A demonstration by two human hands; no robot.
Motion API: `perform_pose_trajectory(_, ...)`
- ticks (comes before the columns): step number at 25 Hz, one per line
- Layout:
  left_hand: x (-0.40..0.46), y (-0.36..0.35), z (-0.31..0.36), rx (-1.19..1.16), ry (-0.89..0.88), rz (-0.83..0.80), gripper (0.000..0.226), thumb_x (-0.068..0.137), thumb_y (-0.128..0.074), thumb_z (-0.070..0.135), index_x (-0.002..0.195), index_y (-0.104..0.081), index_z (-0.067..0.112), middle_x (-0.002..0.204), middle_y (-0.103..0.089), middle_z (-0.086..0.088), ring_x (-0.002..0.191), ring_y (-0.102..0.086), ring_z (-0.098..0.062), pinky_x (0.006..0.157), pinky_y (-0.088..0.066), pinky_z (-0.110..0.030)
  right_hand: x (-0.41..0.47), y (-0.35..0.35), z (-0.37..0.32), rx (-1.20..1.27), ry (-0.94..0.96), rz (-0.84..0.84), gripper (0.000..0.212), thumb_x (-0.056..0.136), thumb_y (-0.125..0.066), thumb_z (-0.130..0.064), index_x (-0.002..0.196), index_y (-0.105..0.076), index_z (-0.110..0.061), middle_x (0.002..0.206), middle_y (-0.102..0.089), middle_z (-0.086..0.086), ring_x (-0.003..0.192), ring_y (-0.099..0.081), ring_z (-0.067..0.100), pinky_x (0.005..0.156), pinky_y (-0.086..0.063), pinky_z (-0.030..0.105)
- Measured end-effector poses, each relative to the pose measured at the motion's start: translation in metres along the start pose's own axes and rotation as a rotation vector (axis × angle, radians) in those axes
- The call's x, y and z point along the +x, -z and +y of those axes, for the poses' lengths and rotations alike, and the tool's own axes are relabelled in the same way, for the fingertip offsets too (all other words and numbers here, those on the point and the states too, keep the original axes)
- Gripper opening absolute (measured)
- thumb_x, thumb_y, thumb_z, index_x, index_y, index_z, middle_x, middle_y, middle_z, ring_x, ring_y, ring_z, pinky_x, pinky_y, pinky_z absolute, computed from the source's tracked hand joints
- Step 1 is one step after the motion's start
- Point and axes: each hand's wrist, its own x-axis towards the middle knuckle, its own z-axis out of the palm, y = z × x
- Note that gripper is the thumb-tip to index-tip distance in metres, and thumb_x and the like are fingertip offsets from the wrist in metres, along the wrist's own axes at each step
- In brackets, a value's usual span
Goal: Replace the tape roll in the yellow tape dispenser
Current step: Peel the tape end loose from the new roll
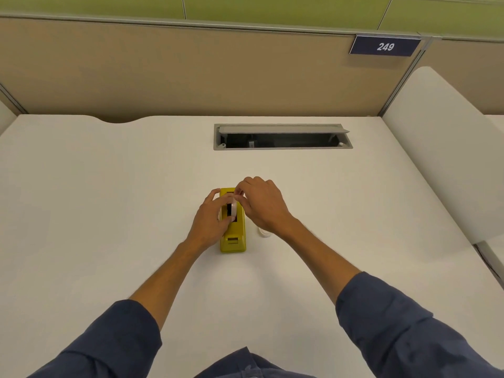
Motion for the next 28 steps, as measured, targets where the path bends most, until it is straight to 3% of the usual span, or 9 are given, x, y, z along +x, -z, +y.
perform_pose_trajectory(3,-0.001,0.001,0.003,0.019,-0.012,-0.019,0.04,0.082,-0.069,0.014,0.12,-0.059,0.022,0.147,-0.041,-0.001,0.097,-0.059,-0.042,0.081,-0.049,-0.037,0.008,-0.003,0.002,0.002,-0.016,-0.012,0.02,0.098,-0.049,-0.026,0.107,-0.064,-0.016,0.109,-0.066,0.003,0.099,-0.057,0.021,0.087,-0.042,0.034)
perform_pose_trajectory(6,-0.003,0.003,0.003,-0.002,-0.047,-0.007,0.034,0.083,-0.066,0.017,0.117,-0.06,0.023,0.145,-0.044,-0.001,0.079,-0.06,-0.035,0.067,-0.045,-0.026,0.012,-0.005,0.004,0.006,-0.02,-0.014,0.019,0.098,-0.051,-0.026,0.106,-0.064,-0.016,0.109,-0.067,0.003,0.098,-0.058,0.02,0.087,-0.043,0.035)
perform_pose_trajectory(10,-0.004,0.002,0.003,-0.121,-0.011,0.019,0.029,0.086,-0.065,0.029,0.114,-0.063,0.024,0.144,-0.046,0.0,0.111,-0.056,-0.025,0.082,-0.047,-0.03,0.014,-0.008,0.005,0.006,-0.021,-0.014,0.019,0.097,-0.052,-0.027,0.105,-0.065,-0.016,0.107,-0.067,0.003,0.096,-0.059,0.02,0.085,-0.043,0.034)
perform_pose_trajectory(14,0.0,0.001,0.003,-0.201,0.004,0.04,0.025,0.084,-0.068,0.025,0.109,-0.065,0.023,0.137,-0.051,0.001,0.113,-0.054,-0.023,0.08,-0.041,-0.02,0.015,-0.009,0.007,-0.006,-0.016,-0.015,0.018,0.097,-0.051,-0.027,0.103,-0.065,-0.017,0.106,-0.067,0.003,0.096,-0.059,0.021,0.084,-0.044,0.036)
perform_pose_trajectory(18,0.003,0.0,0.003,-0.181,0.012,0.035,0.024,0.083,-0.07,0.022,0.106,-0.064,0.019,0.135,-0.052,0.001,0.113,-0.053,-0.022,0.087,-0.041,-0.028,0.016,-0.012,0.008,-0.015,-0.02,-0.036,0.019,0.097,-0.051,-0.027,0.104,-0.065,-0.017,0.106,-0.067,0.003,0.096,-0.059,0.021,0.084,-0.044,0.036)
perform_pose_trajectory(21,0.003,0.0,0.003,-0.192,0.001,0.039,0.032,0.081,-0.072,0.019,0.111,-0.062,0.018,0.13,-0.055,0.001,0.112,-0.053,-0.018,0.087,-0.038,-0.025,0.016,-0.015,0.008,-0.018,-0.013,-0.044,0.019,0.098,-0.049,-0.027,0.104,-0.064,-0.017,0.106,-0.067,0.003,0.095,-0.059,0.021,0.083,-0.043,0.036)
perform_pose_trajectory(24,0.004,0.0,0.001,-0.188,-0.003,0.018,0.04,0.079,-0.072,0.014,0.118,-0.062,0.017,0.132,-0.056,0.0,0.124,-0.048,-0.019,0.095,-0.036,-0.025,0.015,-0.016,0.01,-0.03,0.0,-0.05,0.019,0.098,-0.048,-0.025,0.105,-0.063,-0.016,0.106,-0.067,0.003,0.096,-0.058,0.021,0.082,-0.042,0.036)
perform_pose_trajectory(28,0.006,0.003,-0.001,-0.172,-0.009,-0.016,0.035,0.079,-0.073,0.011,0.112,-0.066,0.017,0.135,-0.054,-0.002,0.134,-0.04,-0.02,0.106,-0.035,-0.035,0.017,-0.017,0.011,-0.034,-0.001,-0.049,0.02,0.098,-0.047,-0.024,0.105,-0.064,-0.016,0.105,-0.067,0.003,0.095,-0.059,0.022,0.082,-0.042,0.036)
